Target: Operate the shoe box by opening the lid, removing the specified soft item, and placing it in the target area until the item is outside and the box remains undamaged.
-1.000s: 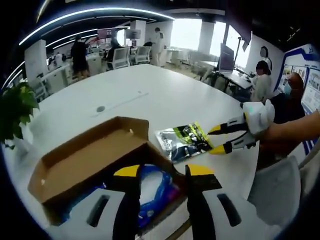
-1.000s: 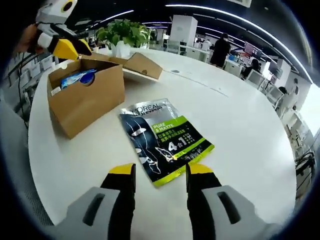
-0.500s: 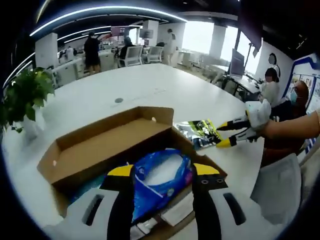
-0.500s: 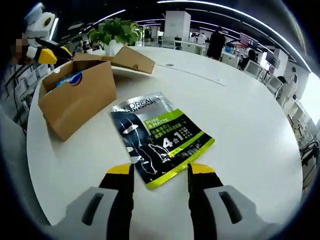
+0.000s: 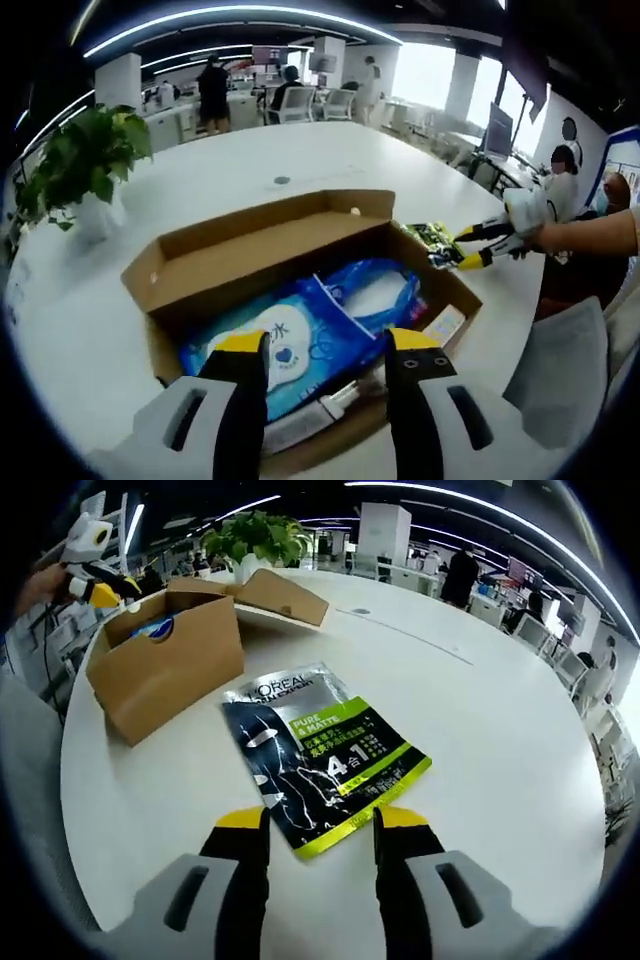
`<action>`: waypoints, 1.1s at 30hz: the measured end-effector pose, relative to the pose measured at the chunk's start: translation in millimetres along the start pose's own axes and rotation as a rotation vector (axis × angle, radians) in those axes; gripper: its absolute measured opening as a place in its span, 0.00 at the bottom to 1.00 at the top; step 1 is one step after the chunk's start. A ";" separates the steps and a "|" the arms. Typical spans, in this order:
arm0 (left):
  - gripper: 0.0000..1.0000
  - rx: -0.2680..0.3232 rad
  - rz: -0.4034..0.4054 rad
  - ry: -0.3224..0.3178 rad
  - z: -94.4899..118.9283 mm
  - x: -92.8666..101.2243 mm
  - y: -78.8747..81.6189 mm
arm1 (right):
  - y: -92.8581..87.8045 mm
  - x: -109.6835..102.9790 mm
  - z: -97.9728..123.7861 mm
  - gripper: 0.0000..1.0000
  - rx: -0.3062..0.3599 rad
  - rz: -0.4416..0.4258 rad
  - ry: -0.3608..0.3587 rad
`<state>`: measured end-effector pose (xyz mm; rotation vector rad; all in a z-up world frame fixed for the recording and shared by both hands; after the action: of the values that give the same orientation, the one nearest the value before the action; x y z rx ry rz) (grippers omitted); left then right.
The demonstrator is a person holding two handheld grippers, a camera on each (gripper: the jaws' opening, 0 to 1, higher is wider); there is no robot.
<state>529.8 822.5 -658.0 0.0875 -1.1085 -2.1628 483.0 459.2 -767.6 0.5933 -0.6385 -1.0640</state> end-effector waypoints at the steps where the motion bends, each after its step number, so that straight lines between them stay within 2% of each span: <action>1: 0.46 0.001 0.004 0.004 2.1 -1.7 -1.6 | 0.8 2.1 -0.8 0.37 -0.001 0.011 0.004; 12: 0.47 0.012 0.040 0.054 26.5 -12.8 -16.9 | 3.9 15.5 -7.0 0.33 -0.023 0.075 0.021; 20: 0.47 0.014 0.056 0.077 38.3 -17.8 -25.5 | 4.6 14.6 -7.7 0.33 -0.025 0.093 0.027; 33: 0.45 0.022 0.082 0.121 48.9 -30.1 -32.0 | 13.2 14.8 8.9 0.36 -0.014 0.099 0.011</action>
<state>517.7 887.0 -657.9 0.1771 -1.0496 -2.0447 489.4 449.2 -749.4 0.5502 -0.6440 -0.9716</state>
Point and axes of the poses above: the point that each gripper's makers call its tool centre point, and the gripper's own axes: z roughly backward along the fingers, x roughly to its right, y roughly out of its top, the point moved 4 cm from there along z, roughly backward along the fingers, and after that the axes turned 11 degrees about -y, right-handed, at the moved point
